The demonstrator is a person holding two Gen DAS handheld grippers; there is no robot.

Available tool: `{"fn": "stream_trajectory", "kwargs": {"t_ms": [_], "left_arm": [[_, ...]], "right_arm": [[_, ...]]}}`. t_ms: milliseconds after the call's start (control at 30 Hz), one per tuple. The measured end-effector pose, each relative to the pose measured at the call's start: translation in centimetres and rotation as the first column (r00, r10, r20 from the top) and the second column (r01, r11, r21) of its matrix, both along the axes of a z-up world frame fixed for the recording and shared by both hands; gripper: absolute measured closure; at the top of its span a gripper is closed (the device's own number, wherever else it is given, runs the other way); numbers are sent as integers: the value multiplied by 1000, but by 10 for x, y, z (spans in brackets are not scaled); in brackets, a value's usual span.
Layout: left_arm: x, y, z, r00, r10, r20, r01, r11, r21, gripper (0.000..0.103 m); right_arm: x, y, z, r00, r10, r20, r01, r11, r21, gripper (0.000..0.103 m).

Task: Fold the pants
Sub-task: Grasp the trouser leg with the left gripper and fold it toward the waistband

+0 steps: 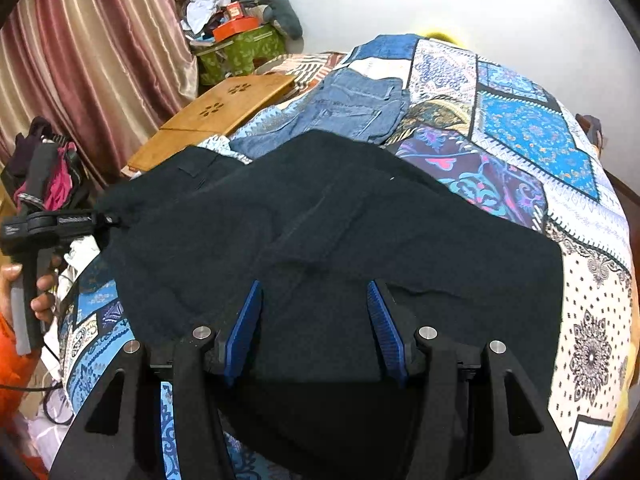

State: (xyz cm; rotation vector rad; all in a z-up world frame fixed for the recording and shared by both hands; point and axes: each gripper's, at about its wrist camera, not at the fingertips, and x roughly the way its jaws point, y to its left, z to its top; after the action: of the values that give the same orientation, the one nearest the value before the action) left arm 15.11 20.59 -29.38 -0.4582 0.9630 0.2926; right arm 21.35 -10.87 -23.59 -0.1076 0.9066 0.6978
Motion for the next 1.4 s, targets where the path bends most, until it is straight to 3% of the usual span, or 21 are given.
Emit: {"fn": "stream_trajectory", "kwargs": {"t_ms": [133, 333, 500, 667, 800, 933, 1067, 1200, 1400], "left_arm": [[5, -20, 47, 993, -75, 91, 69, 995, 74, 83], [17, -60, 104, 958, -203, 202, 175, 973, 149, 85], [31, -103, 141, 912, -316, 260, 274, 943, 188, 86], [51, -151, 162, 860, -423, 287, 377, 904, 204, 87], [66, -189, 167, 825, -490, 281, 450, 871, 196, 87], [77, -232, 170, 780, -567, 265, 530, 824, 203, 88], [82, -283, 164, 717, -655, 239, 614, 755, 228, 88], [87, -330, 139, 655, -737, 167, 700, 675, 232, 87], [90, -371, 78, 599, -800, 24, 789, 595, 151, 87]], "right_arm": [[-2, -18, 11, 999, -40, 27, 39, 999, 32, 52], [-6, -71, 26, 985, -163, 58, 158, 984, 79, 52], [-11, -127, 23, 960, -276, 48, 273, 960, 69, 52], [-15, -169, -2, 935, -354, -30, 355, 933, 59, 52], [-19, -169, -35, 937, -325, -132, 331, 943, 33, 52], [-22, -172, -37, 934, -333, -132, 344, 936, 77, 52], [-20, -178, -41, 933, -326, -151, 344, 932, 114, 52], [-19, -181, -42, 934, -324, -152, 343, 930, 130, 52], [-28, -187, -34, 934, -334, -128, 350, 927, 137, 52]]}}
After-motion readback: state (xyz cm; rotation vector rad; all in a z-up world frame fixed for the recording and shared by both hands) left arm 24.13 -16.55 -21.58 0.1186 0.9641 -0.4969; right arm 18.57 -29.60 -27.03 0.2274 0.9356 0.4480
